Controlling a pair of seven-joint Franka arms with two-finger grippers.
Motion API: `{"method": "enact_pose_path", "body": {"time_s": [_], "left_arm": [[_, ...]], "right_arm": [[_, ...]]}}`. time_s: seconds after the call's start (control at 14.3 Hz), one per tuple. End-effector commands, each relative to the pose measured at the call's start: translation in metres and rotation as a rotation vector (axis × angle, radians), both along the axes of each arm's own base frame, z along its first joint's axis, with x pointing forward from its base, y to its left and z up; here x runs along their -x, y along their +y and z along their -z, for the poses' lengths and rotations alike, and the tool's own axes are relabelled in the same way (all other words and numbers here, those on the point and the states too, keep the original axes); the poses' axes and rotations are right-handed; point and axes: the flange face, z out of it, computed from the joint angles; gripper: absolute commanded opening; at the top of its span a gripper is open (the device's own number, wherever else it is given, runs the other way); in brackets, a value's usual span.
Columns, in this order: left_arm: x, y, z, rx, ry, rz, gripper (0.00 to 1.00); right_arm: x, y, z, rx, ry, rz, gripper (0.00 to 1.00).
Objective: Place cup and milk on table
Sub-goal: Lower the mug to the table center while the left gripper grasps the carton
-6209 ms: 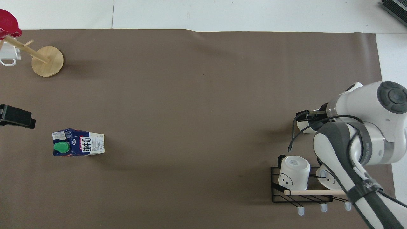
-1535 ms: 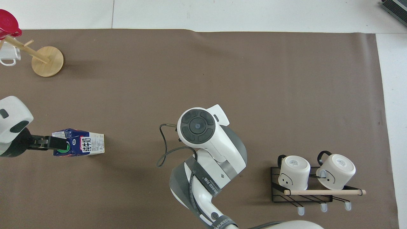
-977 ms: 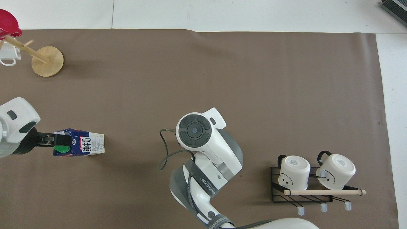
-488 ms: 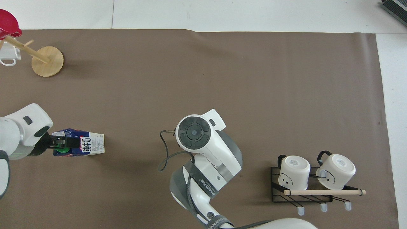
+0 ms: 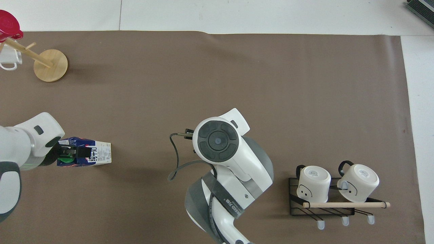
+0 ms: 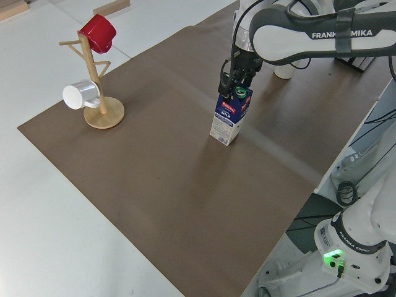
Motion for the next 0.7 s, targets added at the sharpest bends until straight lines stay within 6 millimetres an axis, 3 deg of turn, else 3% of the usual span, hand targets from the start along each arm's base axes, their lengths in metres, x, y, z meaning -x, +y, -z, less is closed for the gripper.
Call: {"method": "enact_pose_path", "body": {"time_s": [0.0, 0.28, 0.63], "left_arm": [[0.007, 0.001, -0.001, -0.010, -0.022, 0.010, 0.98], [0.006, 0.006, -0.001, -0.010, -0.022, 0.002, 0.87], [0.007, 0.006, 0.000, -0.010, -0.014, -0.004, 0.70]], "right_arm": [[0.003, -0.042, -0.048, 0.009, 0.012, -0.055, 1.00], [-0.007, -0.100, -0.077, 0.046, 0.055, -0.114, 1.00], [-0.024, -0.197, -0.111, 0.059, 0.079, -0.134, 1.00]]}}
